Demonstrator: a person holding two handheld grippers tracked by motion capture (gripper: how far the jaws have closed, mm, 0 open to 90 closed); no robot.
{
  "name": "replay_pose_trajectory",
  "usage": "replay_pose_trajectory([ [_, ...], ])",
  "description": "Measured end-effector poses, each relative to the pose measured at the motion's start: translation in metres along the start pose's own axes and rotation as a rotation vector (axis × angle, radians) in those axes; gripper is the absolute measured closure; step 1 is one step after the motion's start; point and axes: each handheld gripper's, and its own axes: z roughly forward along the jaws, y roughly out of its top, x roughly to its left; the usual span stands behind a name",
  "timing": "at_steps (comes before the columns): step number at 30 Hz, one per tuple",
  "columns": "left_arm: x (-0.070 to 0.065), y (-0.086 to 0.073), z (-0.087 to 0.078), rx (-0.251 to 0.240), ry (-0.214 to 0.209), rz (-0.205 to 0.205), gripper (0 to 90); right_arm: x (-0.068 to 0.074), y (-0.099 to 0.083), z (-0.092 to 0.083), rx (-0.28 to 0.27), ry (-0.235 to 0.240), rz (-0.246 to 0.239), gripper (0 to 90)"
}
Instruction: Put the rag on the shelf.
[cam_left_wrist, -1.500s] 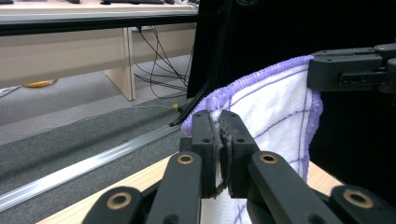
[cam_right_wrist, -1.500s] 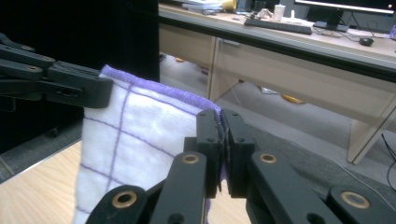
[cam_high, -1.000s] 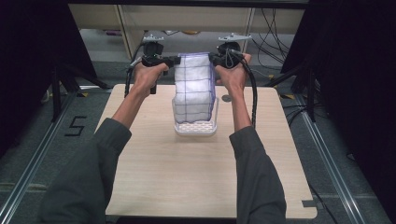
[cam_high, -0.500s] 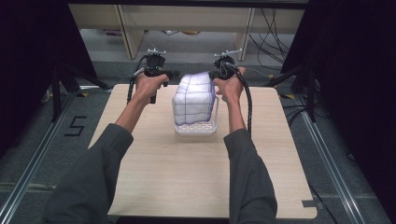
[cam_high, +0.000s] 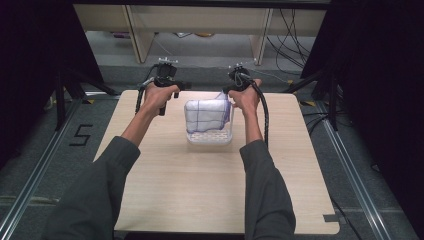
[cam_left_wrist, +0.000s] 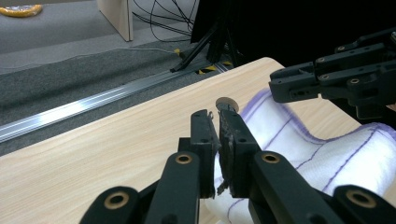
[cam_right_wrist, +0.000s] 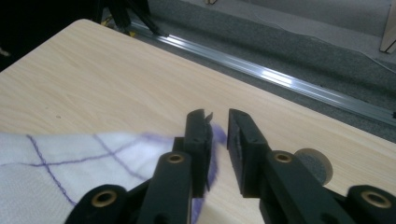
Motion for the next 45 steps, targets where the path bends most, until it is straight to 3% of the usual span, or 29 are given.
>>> replay_pose_trajectory([
  [2,0.000,-0.001,-0.001,0.001,-0.005,-0.002,83.2,-0.001,0.000,-0.001,-0.003,0.004,0.017,71.4],
  [6,0.001,-0.001,-0.003,0.005,-0.012,0.002,82.5,-0.005,0.000,-0.004,0.000,-0.011,0.020,68.6],
  [11,0.000,-0.001,-0.007,0.014,-0.012,0.014,81.8,-0.006,0.001,-0.010,-0.003,-0.014,0.058,67.3],
  [12,0.000,-0.001,-0.008,0.011,-0.014,0.013,81.7,-0.009,0.001,-0.012,-0.009,-0.015,0.036,66.6],
  [19,-0.002,0.000,-0.019,0.006,-0.030,0.012,79.0,-0.012,0.001,-0.029,-0.021,-0.019,0.053,65.3],
  [21,-0.002,0.001,-0.024,-0.002,-0.046,0.003,77.0,-0.014,0.000,-0.033,-0.030,-0.022,0.034,65.3],
  [25,-0.006,0.001,-0.032,0.003,-0.053,0.005,68.2,-0.012,-0.001,-0.043,-0.035,-0.023,0.028,63.3],
  [29,-0.011,0.000,-0.041,-0.012,-0.070,-0.019,55.6,-0.011,-0.003,-0.054,-0.061,-0.019,0.033,61.2],
  [32,-0.016,-0.001,-0.046,-0.002,-0.076,-0.008,46.3,-0.009,-0.006,-0.061,-0.076,-0.005,0.041,59.5],
  [33,-0.018,-0.001,-0.047,-0.001,-0.073,-0.004,45.4,-0.010,-0.007,-0.062,-0.091,-0.001,0.020,58.9],
  [34,-0.019,-0.002,-0.049,0.007,-0.088,0.005,45.6,-0.008,-0.008,-0.065,-0.076,0.004,0.045,58.0],
  [37,-0.023,-0.004,-0.053,0.005,-0.117,0.004,44.6,-0.009,-0.012,-0.069,-0.101,0.013,0.024,56.4],
  [41,-0.028,-0.008,-0.059,-0.003,-0.123,0.008,40.7,-0.007,-0.017,-0.076,-0.105,0.023,0.032,52.5],
  [45,-0.036,-0.015,-0.065,-0.002,-0.113,0.049,37.9,-0.003,-0.023,-0.085,-0.114,0.015,0.021,49.1],
])
